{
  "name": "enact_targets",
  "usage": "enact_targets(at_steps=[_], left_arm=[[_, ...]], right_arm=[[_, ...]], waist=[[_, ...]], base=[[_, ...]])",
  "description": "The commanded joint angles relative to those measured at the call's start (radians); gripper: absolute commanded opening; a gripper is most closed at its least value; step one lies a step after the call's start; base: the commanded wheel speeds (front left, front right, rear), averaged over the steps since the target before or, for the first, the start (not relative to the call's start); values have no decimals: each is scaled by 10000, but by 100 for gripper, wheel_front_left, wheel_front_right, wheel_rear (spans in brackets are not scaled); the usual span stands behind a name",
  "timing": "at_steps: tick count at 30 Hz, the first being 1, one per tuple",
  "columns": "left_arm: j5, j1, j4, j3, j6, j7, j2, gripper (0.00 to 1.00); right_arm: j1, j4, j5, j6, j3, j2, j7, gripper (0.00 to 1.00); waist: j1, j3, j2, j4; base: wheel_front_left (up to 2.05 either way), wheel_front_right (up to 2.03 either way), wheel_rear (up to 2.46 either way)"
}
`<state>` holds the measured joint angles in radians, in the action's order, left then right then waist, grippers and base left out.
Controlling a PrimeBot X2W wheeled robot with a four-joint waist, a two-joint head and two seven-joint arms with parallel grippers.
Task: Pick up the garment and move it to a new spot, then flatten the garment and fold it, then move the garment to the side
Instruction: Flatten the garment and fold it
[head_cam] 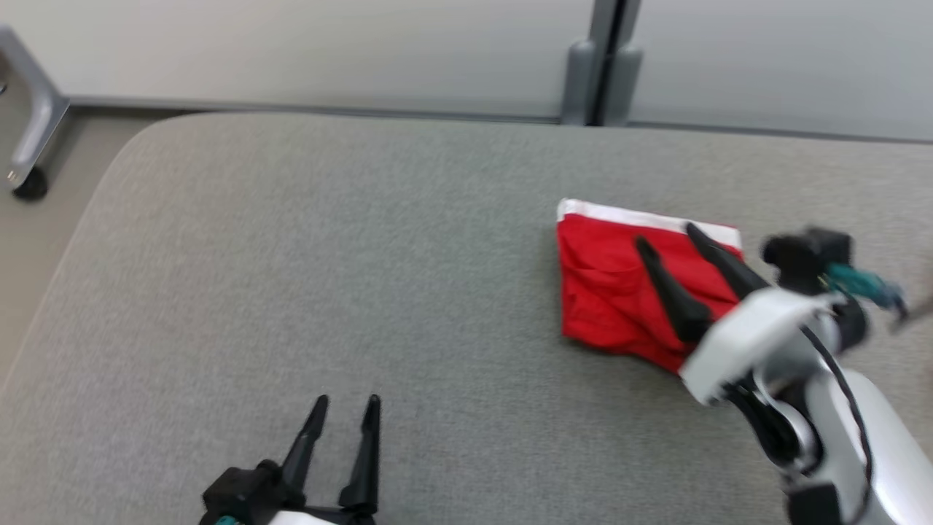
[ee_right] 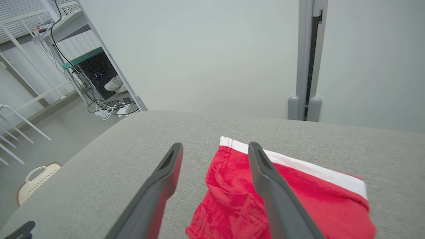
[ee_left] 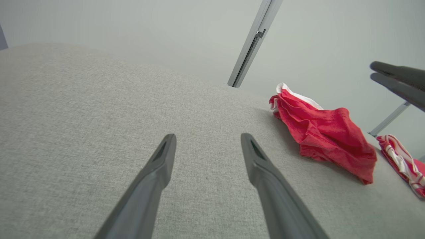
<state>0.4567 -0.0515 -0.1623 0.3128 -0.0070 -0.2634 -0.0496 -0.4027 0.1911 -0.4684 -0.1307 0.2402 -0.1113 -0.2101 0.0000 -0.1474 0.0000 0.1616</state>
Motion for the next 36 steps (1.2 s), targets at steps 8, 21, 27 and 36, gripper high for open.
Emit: enact_targets(at_steps=[8,21,27,36], left_arm=[[-594,-681,104,-1272,-160,-14,-47,100],[-1261,-1075,-88,-2467,-461,-14,-30,100],[-1373,-1350,-9,-2660,-517,-14,-35,100],[-1318,-1228,34,-2614,-542,-14,-31,100]], right_arm=[[3061,-175,1182,-9,-782,-1958,3385,100],[5417,411,2113,-9,-3498,-1201,4753,100],[5568,163,2269,-9,-3554,-873,4759,100],[4931,-19,2113,-9,-3118,-1073,4761,47]], waist=[[0,1553,0,-1012],[0,1950,0,-1090],[0,1982,0,-1174],[0,1804,0,-875]], base=[[0,0,0],[0,0,0],[0,0,0],[0,0,0]])
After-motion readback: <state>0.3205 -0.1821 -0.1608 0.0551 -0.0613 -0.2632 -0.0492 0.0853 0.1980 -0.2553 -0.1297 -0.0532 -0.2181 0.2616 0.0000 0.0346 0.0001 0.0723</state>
